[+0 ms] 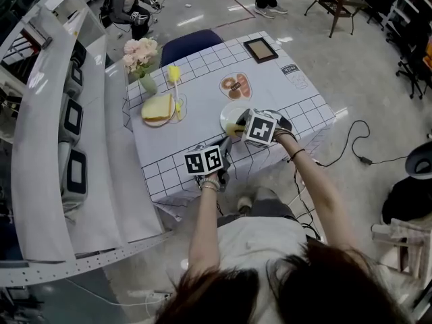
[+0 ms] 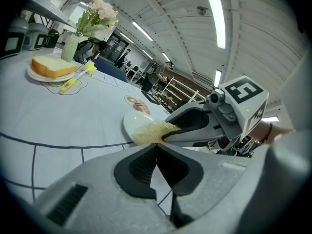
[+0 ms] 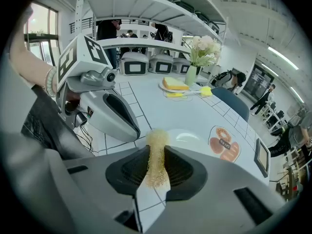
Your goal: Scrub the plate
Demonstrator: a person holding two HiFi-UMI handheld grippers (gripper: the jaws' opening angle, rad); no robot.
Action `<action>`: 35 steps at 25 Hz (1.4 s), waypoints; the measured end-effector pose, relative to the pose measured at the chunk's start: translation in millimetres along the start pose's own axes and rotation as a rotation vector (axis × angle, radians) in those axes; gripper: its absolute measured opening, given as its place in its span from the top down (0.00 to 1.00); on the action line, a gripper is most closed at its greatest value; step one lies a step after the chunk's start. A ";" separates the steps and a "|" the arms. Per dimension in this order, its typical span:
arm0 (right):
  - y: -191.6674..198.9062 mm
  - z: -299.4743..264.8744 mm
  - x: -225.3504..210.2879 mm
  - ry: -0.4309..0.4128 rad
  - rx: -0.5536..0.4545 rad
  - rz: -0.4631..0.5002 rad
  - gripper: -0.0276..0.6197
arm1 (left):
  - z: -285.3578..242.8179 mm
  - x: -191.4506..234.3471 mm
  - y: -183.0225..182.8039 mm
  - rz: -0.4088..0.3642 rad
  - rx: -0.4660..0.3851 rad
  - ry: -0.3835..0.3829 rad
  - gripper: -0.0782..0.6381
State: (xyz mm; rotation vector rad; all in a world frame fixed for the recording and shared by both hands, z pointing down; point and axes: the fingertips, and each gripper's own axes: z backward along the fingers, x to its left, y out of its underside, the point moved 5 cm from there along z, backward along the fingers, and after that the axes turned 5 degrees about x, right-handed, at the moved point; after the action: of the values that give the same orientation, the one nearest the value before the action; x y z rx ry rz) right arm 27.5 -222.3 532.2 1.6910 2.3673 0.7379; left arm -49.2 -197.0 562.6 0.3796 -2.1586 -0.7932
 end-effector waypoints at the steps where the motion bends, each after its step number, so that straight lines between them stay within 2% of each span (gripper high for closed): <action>1: -1.7 -0.7 -0.5 0.001 -0.004 0.001 0.82 | 0.5 0.0 -0.3 -0.002 -0.001 -0.001 0.88; 14: -13.1 -13.2 -10.3 0.012 -0.010 -0.002 0.82 | 5.3 6.8 -2.7 -0.022 -0.003 -0.027 0.88; 25: -12.0 -18.4 -21.3 0.041 -0.028 -0.058 0.82 | 4.6 5.9 -5.3 -0.038 -0.001 -0.024 0.88; 29: -14.1 -3.5 -24.3 0.074 -0.137 -0.135 0.82 | 9.9 0.5 -18.2 -0.109 -0.071 -0.038 0.88; 35: -4.3 25.6 -27.9 0.146 -0.401 -0.307 0.82 | 19.4 -21.6 -32.0 -0.254 -0.159 -0.050 0.88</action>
State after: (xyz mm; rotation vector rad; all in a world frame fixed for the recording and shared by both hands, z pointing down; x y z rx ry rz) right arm 43.7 -241.1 503.2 1.1201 2.2902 1.2079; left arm -49.9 -202.4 519.7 0.5636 -2.0999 -1.1195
